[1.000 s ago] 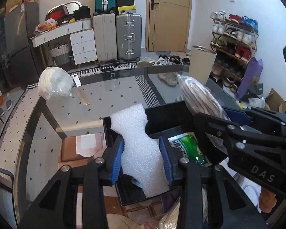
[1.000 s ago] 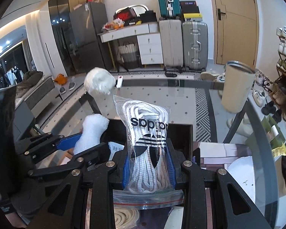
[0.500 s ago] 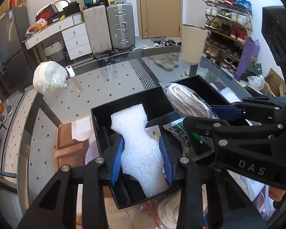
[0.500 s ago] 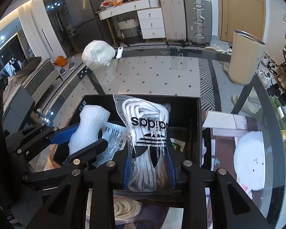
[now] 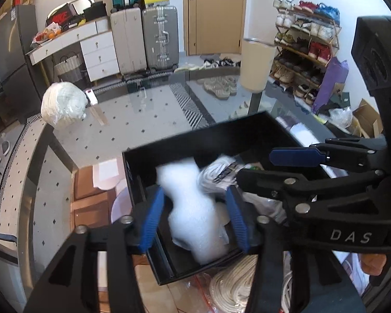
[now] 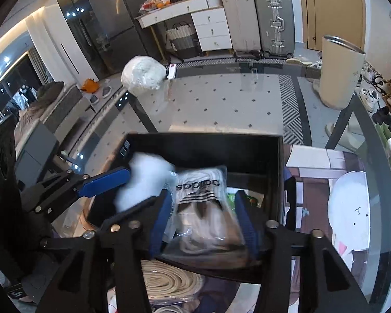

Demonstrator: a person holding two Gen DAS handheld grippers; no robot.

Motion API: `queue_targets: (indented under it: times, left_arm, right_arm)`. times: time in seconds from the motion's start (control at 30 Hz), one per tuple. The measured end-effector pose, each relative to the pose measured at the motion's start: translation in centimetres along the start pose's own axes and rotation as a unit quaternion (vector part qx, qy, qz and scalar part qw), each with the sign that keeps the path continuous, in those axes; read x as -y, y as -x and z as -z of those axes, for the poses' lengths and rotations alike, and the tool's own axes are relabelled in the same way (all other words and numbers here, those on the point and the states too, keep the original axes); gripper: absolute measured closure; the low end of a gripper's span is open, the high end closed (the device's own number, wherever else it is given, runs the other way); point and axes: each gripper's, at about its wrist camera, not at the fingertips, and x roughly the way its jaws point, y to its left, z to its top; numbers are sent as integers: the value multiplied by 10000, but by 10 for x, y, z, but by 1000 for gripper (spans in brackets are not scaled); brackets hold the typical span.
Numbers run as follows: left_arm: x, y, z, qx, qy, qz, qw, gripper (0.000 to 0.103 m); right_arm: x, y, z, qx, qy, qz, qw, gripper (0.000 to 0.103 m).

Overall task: Organize soft objects
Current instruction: 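Lower both items into the black box and open both grippers, then grasp the white plush toy with the right gripper while the left reaches for the red packet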

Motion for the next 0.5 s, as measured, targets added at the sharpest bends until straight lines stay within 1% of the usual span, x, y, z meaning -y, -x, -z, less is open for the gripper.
queue_targets:
  times: [0.03, 0.13, 0.23, 0.33, 0.4, 0.47, 0.5]
  left_arm:
    - [0, 3, -1, 54, -2, -37, 10000, 44]
    - [-2, 14, -3, 173, 32, 6, 9998, 44]
    - [-6, 28, -3, 227, 118, 26, 9997, 44]
    - [-8, 46, 3, 300, 111, 125, 9994, 42]
    - [-6, 56, 13, 262, 64, 206, 9994, 41]
    - [0, 66, 26, 281, -11, 272, 9992, 37]
    - [2, 70, 33, 294, -20, 321, 9990, 31]
  right_arm:
    - [0, 3, -1, 46, -9, -11, 10000, 51]
    - [2, 13, -2, 149, -88, -66, 9998, 51]
    - [4, 27, -1, 221, -133, -129, 9996, 51]
    - [3, 43, 9, 204, -28, -86, 9998, 51]
    - [0, 54, 23, 152, 122, -63, 9998, 51]
    - [-3, 62, 38, 79, 193, -89, 9997, 51]
    - [-4, 65, 47, 29, 199, -123, 9997, 51]
